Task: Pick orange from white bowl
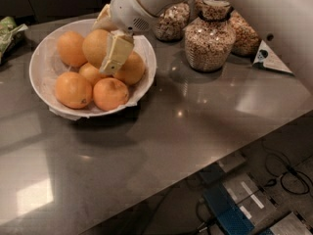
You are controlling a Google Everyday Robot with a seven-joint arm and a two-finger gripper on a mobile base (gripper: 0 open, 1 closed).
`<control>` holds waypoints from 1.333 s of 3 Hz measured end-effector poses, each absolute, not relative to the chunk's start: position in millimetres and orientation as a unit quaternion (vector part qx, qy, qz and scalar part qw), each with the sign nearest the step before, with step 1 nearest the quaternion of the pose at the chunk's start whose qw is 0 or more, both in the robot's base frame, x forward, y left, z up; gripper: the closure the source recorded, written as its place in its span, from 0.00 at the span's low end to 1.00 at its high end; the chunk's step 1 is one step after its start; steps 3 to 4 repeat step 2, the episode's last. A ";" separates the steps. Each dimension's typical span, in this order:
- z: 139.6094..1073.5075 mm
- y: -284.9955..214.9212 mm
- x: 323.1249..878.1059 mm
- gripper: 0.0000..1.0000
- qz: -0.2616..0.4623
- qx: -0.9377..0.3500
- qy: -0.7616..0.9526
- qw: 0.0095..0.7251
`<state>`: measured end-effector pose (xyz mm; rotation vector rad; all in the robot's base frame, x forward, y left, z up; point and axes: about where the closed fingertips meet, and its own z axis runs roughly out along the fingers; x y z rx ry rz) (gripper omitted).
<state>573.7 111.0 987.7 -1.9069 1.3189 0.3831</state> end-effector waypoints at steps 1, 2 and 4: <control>1002.3 95.9 575.0 1.00 0.154 -0.734 0.519 0.410; 1002.9 94.3 574.9 1.00 0.154 -0.732 0.520 0.411; 1002.9 94.3 574.9 1.00 0.154 -0.732 0.520 0.411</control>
Offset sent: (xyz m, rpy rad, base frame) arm 0.0012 -0.0134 0.0130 0.0458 -0.0137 -0.0204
